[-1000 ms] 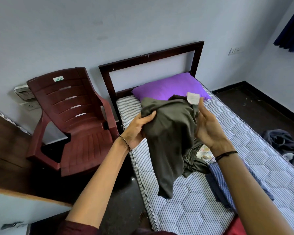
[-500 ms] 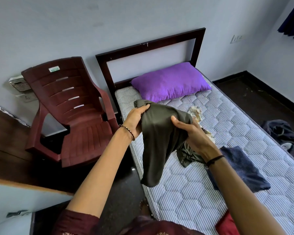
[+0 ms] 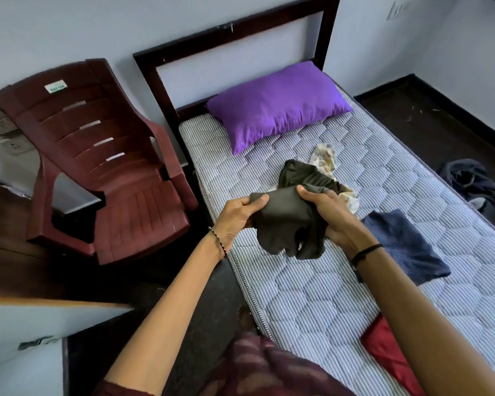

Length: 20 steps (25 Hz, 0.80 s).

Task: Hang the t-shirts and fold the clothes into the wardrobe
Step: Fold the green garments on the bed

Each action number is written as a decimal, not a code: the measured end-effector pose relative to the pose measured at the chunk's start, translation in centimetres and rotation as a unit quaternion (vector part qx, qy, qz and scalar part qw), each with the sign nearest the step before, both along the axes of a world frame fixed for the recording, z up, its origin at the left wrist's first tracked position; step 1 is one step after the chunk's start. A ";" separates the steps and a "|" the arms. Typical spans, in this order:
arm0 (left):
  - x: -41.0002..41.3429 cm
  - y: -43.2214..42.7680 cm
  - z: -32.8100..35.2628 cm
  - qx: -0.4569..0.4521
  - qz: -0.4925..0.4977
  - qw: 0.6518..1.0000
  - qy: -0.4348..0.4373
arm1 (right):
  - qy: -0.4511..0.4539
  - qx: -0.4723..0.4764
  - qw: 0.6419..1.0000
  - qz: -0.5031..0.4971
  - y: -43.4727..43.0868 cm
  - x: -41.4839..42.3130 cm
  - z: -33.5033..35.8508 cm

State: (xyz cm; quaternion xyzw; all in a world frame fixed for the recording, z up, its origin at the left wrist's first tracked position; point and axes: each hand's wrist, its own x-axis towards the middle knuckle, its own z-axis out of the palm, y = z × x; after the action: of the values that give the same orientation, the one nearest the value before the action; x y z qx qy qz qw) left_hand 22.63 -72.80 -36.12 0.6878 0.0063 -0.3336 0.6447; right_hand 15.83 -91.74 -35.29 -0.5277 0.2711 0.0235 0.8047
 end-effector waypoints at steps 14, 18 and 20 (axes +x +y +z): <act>7.1 -3.5 -4.2 0.033 0.122 0.992 0.006 | 0.002 -0.091 0.996 0.013 -1.8 7.6 -6.7; 11.2 -4.8 0.9 -0.004 0.103 0.990 -0.097 | -0.059 -0.094 0.994 -0.013 -3.2 12.2 -2.9; 11.8 -5.2 2.9 -0.035 0.110 0.985 -0.132 | -0.097 -0.091 0.991 -0.017 -3.4 13.2 -0.8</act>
State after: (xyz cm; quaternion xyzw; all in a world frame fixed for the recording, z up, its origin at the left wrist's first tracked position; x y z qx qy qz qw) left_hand 34.46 -78.04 -33.21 0.6976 -0.0147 -0.1672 0.6966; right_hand 29.05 -95.11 -36.12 -0.5941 0.2013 -0.0661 0.7760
